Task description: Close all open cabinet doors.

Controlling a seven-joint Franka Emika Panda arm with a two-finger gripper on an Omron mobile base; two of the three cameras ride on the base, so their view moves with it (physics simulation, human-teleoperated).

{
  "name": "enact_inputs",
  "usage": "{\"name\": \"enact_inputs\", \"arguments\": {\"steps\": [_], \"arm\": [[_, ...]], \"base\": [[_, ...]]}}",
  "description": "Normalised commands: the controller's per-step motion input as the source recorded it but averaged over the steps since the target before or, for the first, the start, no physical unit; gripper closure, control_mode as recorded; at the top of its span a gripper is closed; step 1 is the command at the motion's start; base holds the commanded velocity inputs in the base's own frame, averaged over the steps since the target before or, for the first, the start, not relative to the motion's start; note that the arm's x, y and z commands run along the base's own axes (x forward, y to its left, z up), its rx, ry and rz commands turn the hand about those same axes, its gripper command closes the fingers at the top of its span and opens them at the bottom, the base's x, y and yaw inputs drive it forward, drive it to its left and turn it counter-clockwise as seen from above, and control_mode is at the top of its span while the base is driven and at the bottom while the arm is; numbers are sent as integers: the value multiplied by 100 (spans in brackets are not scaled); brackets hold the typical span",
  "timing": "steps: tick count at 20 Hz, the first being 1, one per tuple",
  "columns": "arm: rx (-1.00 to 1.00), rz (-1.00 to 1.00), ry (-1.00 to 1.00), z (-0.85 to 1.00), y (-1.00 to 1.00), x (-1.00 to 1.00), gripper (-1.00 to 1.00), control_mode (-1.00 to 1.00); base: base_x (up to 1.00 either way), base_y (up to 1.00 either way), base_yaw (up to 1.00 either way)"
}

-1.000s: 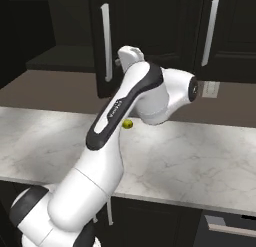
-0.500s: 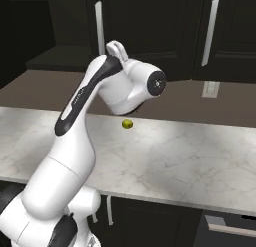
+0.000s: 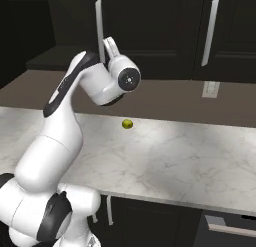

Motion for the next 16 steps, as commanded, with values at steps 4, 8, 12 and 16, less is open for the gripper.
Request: {"name": "enact_inputs", "arguments": {"steps": [4, 8, 12, 16], "arm": [[14, -18, 0, 0, -2, 55, -100, -100], [13, -18, 0, -6, 0, 64, -100, -100], [14, -16, 5, -5, -4, 61, -100, -100], [15, -13, 2, 0, -8, 51, -100, -100]], "base": [[0, 0, 0], [0, 0, 0], [0, 0, 0], [0, 0, 0]]}}
